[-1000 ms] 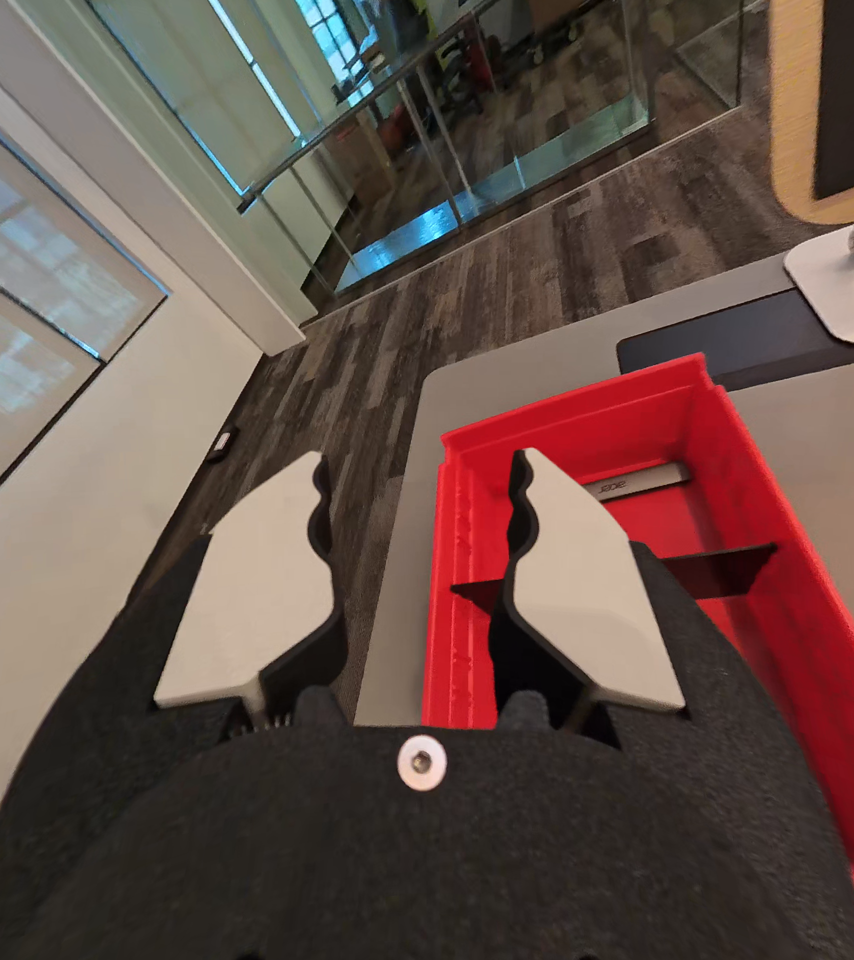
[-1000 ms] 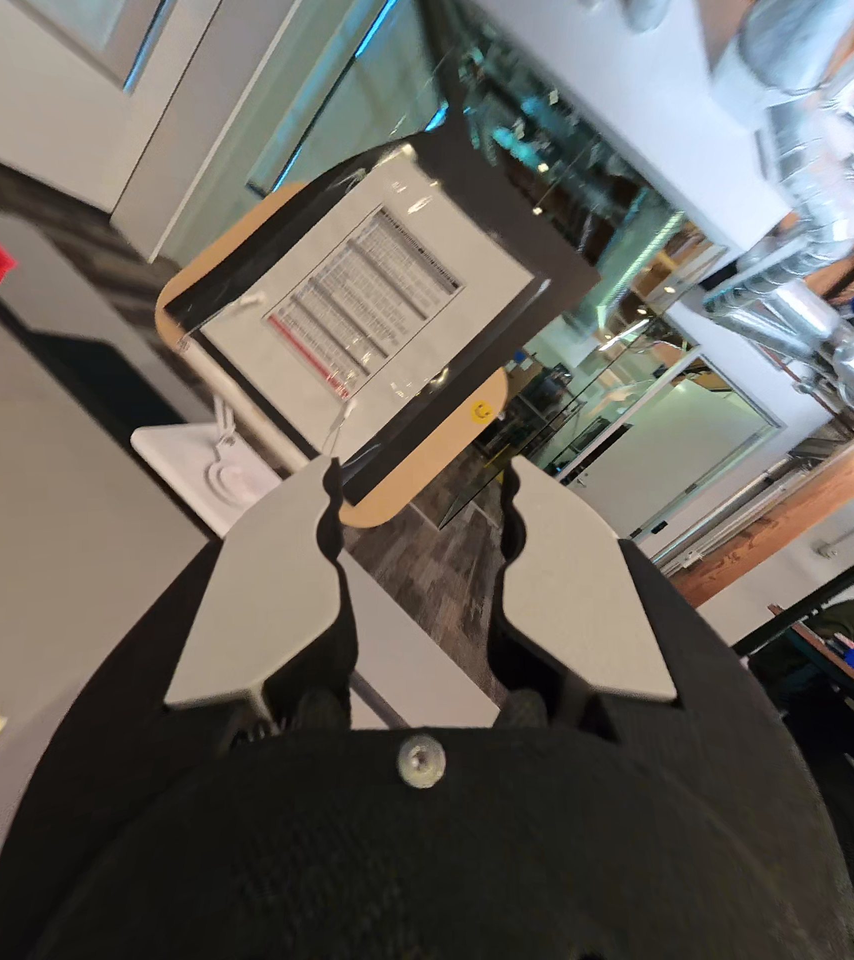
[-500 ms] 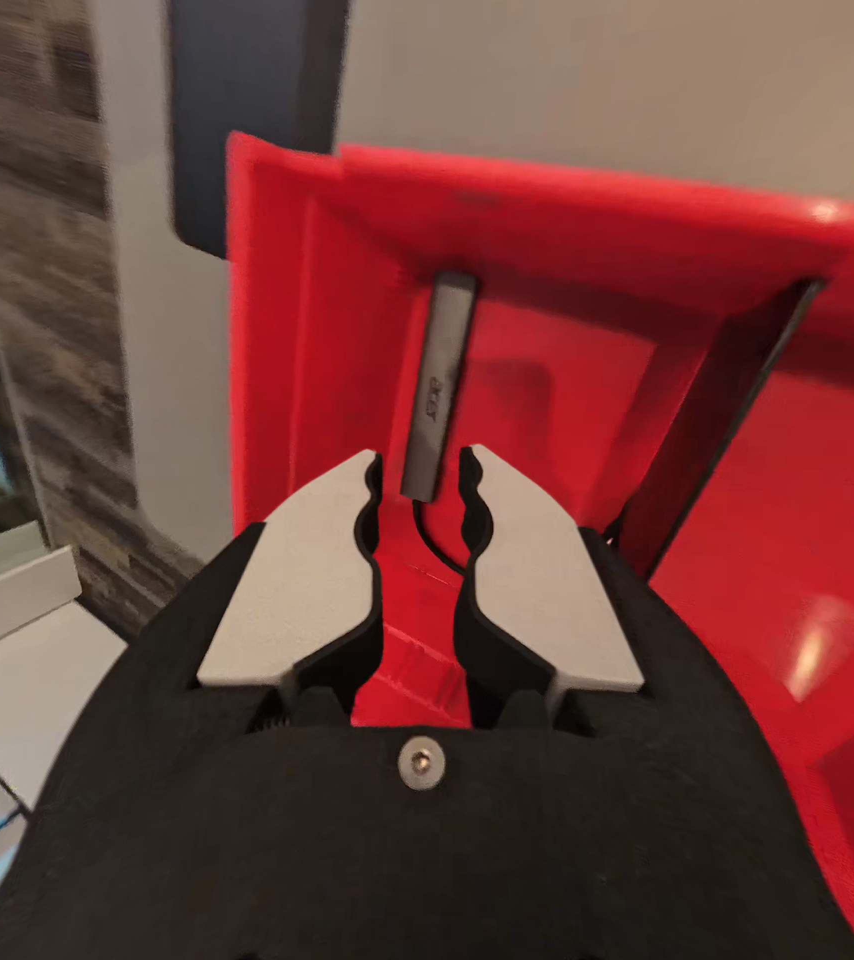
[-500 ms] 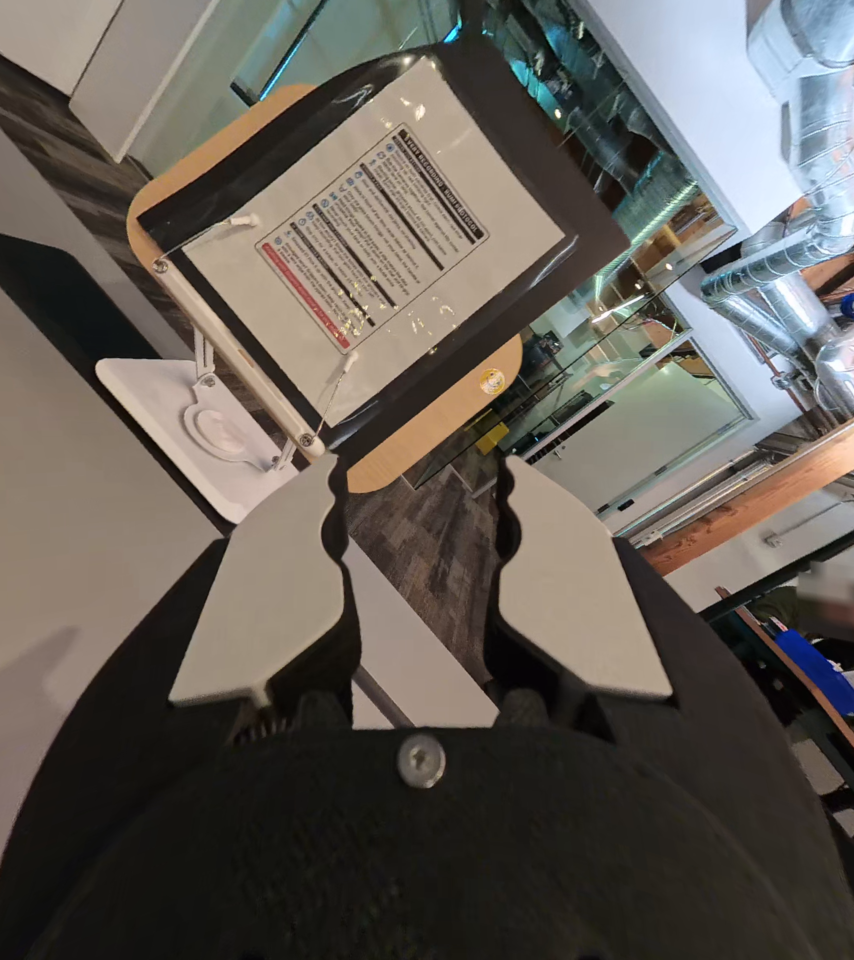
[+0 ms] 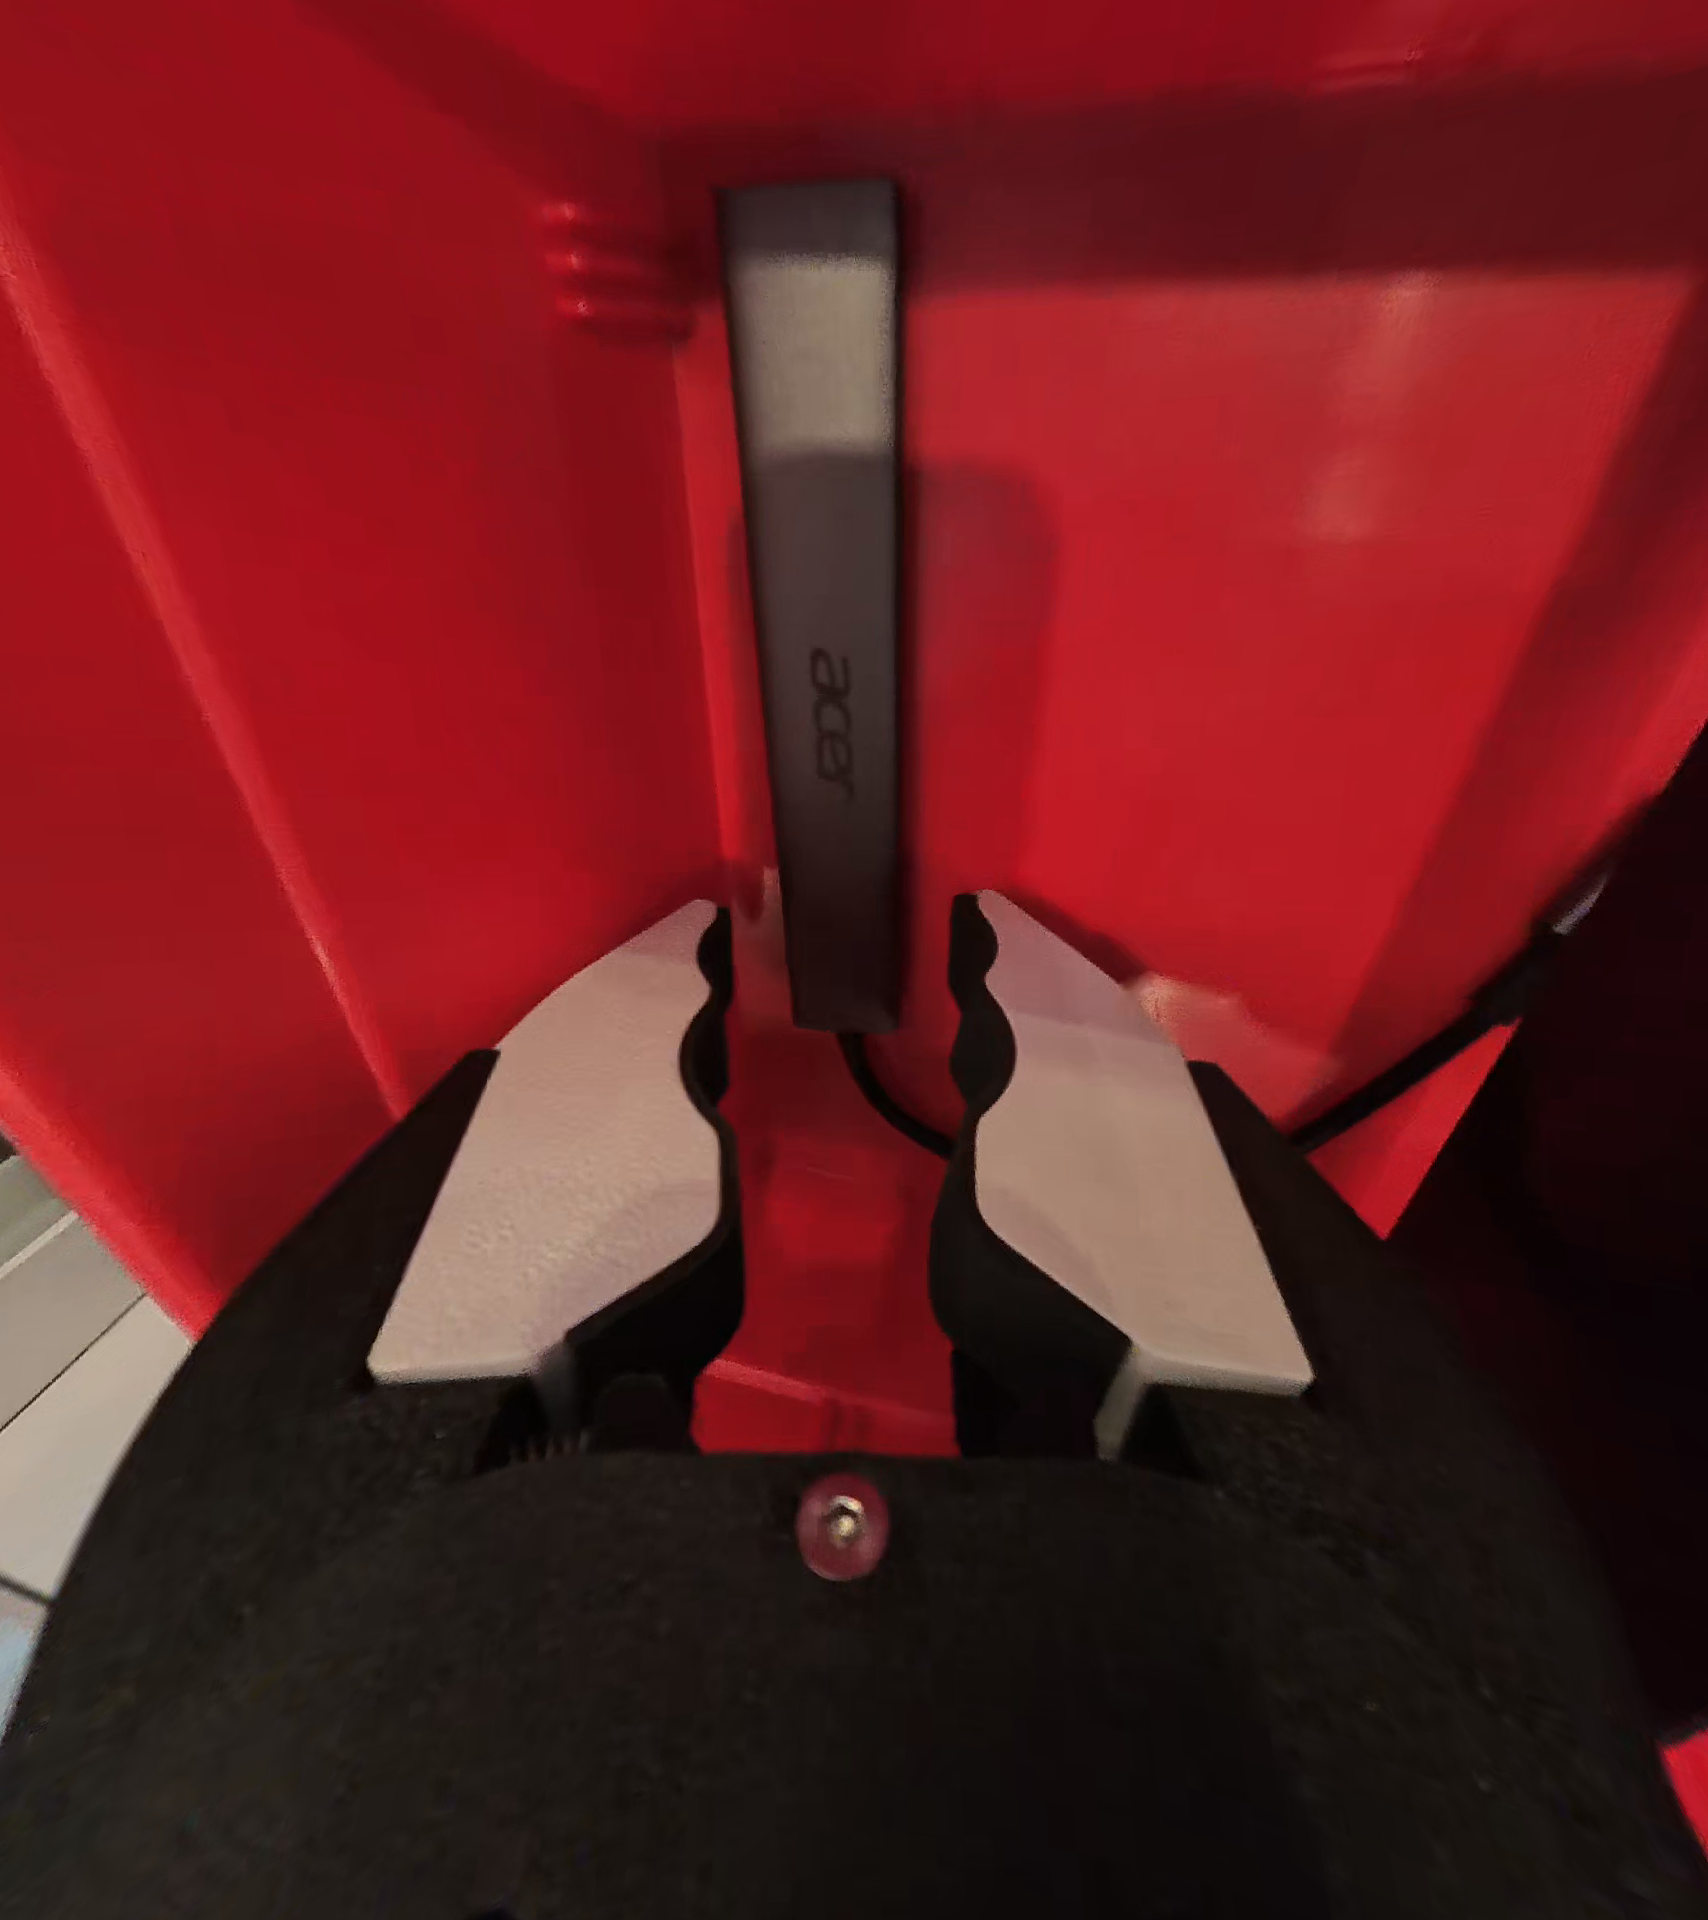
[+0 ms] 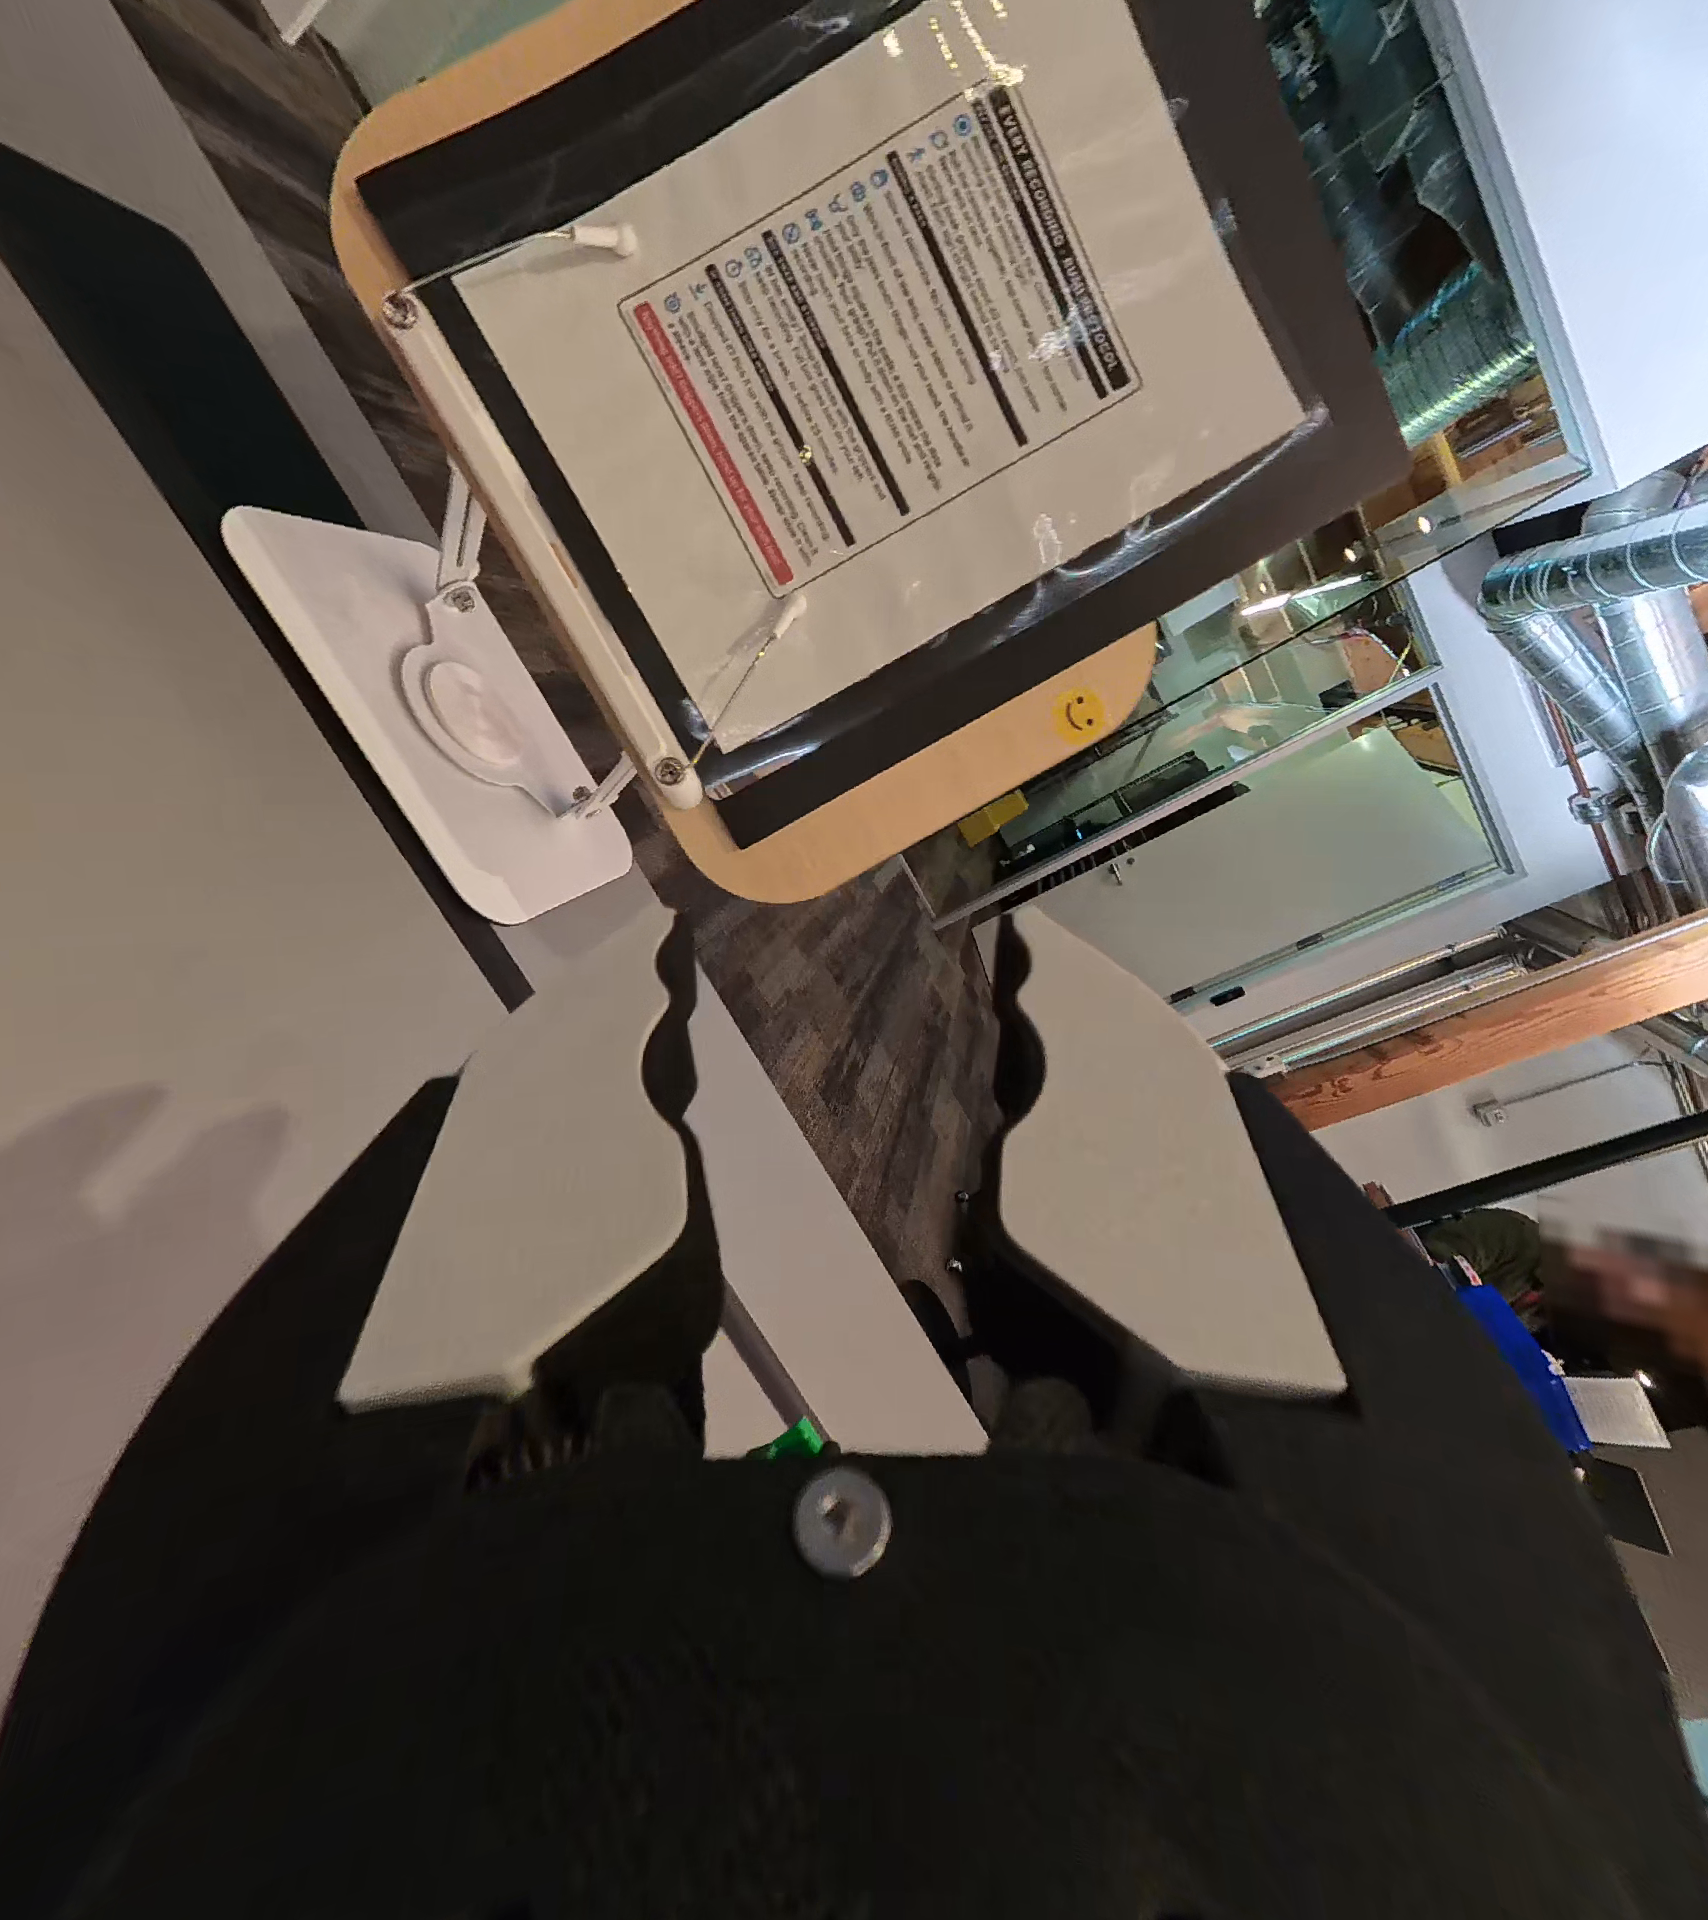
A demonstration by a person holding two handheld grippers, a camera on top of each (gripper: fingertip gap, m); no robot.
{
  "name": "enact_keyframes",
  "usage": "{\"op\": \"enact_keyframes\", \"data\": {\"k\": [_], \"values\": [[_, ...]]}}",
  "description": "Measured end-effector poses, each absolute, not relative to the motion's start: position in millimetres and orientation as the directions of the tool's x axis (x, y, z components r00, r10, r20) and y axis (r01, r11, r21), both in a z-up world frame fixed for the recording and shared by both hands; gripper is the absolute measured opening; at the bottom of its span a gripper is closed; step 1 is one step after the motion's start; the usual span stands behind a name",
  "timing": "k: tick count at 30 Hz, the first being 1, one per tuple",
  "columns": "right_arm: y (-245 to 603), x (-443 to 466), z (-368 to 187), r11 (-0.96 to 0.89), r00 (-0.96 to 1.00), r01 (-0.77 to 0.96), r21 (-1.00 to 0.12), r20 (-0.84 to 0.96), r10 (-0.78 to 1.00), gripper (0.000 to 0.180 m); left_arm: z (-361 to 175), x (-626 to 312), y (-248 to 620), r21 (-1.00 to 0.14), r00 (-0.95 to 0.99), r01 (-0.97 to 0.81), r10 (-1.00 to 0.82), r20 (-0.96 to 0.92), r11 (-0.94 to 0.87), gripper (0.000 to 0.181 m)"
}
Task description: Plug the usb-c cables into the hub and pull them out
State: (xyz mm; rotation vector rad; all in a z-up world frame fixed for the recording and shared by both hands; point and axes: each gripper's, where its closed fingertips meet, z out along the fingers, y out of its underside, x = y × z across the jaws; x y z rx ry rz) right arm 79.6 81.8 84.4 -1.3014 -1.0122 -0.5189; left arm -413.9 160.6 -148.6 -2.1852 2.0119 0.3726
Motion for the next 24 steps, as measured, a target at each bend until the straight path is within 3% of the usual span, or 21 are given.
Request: {"op": "enact_keyframes", "data": {"k": [6, 10, 17, 24], "values": [[81.4, 71.4, 72.9, 0.246, 0.469, 0.811, -0.530, 0.842, 0.268, 0.056, -153.2, -413.5, 151.3, 0.060, 0.094, -0.993, -0.986, -0.141, -0.103, 0.022], [79.8, 70.4, 71.4, 0.247, 0.455, 0.818, -0.519, 0.848, 0.274, 0.056, -153.1, -414.8, 150.8, 0.141, 0.122, -0.980, -0.986, -0.115, -0.138, 0.021], [77.9, 73.1, 74.2, 0.260, 0.460, 0.809, -0.527, 0.844, 0.277, 0.056, -116.6, -437.8, 166.6, 0.393, 0.000, -0.899, -0.896, -0.444, -0.195, 0.021], [72.5, 71.7, 80.9, 0.279, 0.464, 0.801, -0.529, 0.844, 0.269, 0.056, -66.5, -433.1, 170.3, 0.485, -0.158, -0.851, -0.781, -0.605, -0.204, 0.021]]}}
